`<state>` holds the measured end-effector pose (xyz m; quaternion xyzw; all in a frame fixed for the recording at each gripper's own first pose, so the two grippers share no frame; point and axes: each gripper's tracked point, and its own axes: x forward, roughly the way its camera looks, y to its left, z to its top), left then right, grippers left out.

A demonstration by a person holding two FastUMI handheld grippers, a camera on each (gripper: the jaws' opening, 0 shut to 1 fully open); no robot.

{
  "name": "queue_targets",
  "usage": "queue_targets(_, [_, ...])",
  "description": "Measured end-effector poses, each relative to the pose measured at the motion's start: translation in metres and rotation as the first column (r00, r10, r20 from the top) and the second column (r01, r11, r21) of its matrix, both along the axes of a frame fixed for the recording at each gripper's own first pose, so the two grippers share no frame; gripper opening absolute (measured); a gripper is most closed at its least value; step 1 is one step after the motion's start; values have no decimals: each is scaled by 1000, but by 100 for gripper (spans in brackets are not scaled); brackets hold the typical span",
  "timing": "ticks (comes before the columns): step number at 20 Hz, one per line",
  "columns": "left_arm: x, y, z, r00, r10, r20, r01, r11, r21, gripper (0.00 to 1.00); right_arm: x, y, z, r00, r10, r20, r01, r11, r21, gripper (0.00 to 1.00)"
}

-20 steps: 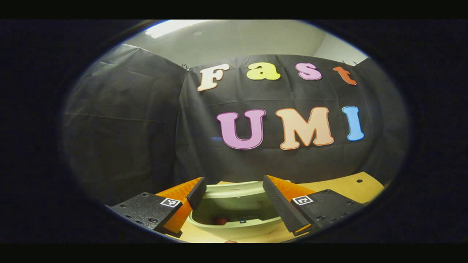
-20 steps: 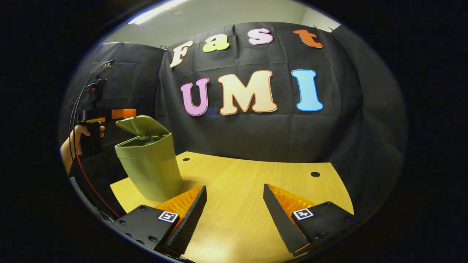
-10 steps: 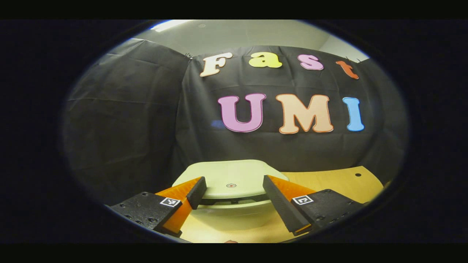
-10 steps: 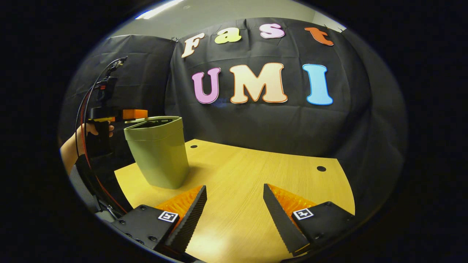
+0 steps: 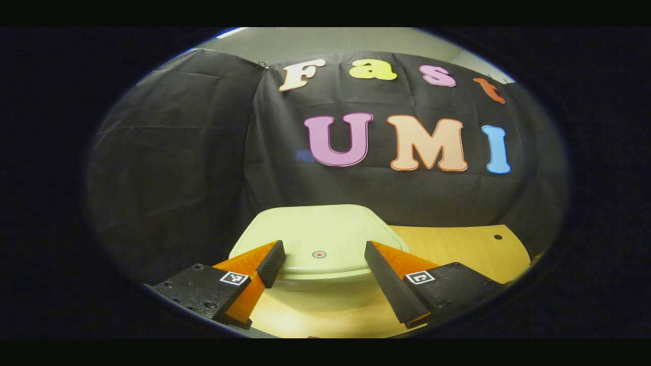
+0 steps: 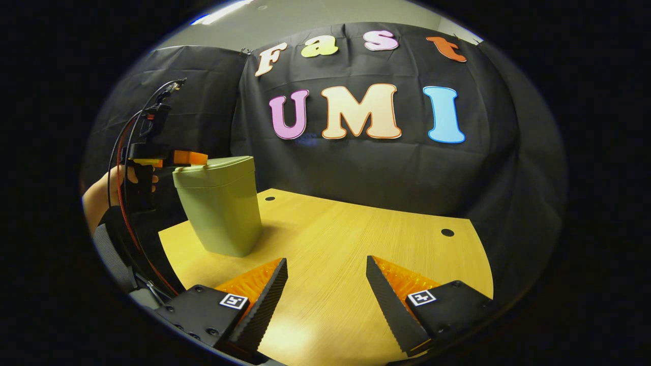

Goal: Press the lid of the desktop garbage bin to open it, pick up the crumpled paper on the desktop and throw it into the bin, then pick up the pop can on the desktop and drop it into the bin, and finally close the garbage bin lid.

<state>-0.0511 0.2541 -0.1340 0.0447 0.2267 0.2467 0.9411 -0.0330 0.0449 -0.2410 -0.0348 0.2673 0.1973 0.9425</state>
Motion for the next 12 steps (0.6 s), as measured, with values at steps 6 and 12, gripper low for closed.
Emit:
queue_targets(6, [2, -2, -1, 999, 17, 50, -17, 1000, 16, 96, 8, -6, 5, 998, -57, 6, 57, 996, 68, 98])
queue_targets(12, [7, -15, 28, 975, -87, 207, 80, 996, 40, 94, 25, -21, 59, 986, -134, 95, 127, 989, 76, 98])
